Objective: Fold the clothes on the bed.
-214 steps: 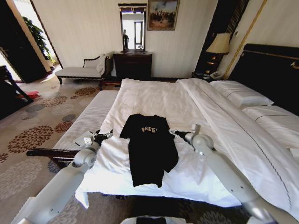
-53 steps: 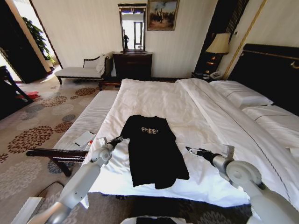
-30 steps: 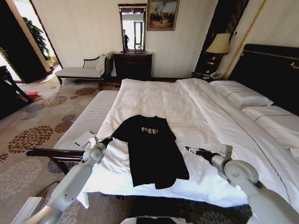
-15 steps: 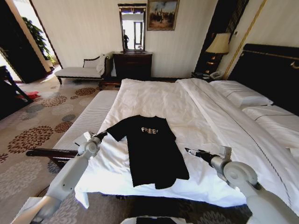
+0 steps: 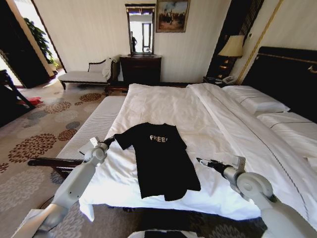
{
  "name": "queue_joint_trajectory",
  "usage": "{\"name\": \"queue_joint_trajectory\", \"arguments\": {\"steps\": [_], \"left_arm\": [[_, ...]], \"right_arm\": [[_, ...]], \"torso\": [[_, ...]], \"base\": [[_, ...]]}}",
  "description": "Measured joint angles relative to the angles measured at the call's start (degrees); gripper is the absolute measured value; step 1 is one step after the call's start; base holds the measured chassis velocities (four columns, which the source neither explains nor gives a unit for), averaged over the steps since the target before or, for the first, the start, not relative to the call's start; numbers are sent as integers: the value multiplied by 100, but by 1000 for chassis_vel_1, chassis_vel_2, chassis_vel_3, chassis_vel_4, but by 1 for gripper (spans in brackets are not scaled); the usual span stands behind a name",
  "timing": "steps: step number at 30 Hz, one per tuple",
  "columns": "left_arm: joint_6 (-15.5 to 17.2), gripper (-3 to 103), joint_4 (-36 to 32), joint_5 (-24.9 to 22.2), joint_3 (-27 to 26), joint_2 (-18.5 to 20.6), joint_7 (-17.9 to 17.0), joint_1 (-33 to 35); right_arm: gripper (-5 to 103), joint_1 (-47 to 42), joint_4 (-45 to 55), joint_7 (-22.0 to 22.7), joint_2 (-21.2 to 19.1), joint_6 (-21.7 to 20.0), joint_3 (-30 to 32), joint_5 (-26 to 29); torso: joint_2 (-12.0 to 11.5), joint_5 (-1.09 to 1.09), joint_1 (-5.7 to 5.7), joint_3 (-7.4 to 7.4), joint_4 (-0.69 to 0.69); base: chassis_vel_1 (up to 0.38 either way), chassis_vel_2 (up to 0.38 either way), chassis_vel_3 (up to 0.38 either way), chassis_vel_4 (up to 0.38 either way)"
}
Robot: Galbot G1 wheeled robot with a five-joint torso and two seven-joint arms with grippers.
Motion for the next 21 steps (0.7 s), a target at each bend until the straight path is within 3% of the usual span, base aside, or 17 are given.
{"name": "queue_joint_trajectory", "arguments": {"steps": [8, 21], "left_arm": [[46, 0, -407, -132, 566, -207, -303, -483], [57, 0, 280, 96, 1479, -823, -461, -1271]], "right_arm": [[100, 6, -22, -46, 0, 5, 18, -38], [100, -31, -26, -127, 24, 21, 93, -112]], "torso": [[0, 0, 0, 0, -1], [0, 0, 0, 0, 0]], "base": [[0, 0, 0, 0], [0, 0, 0, 0]]}}
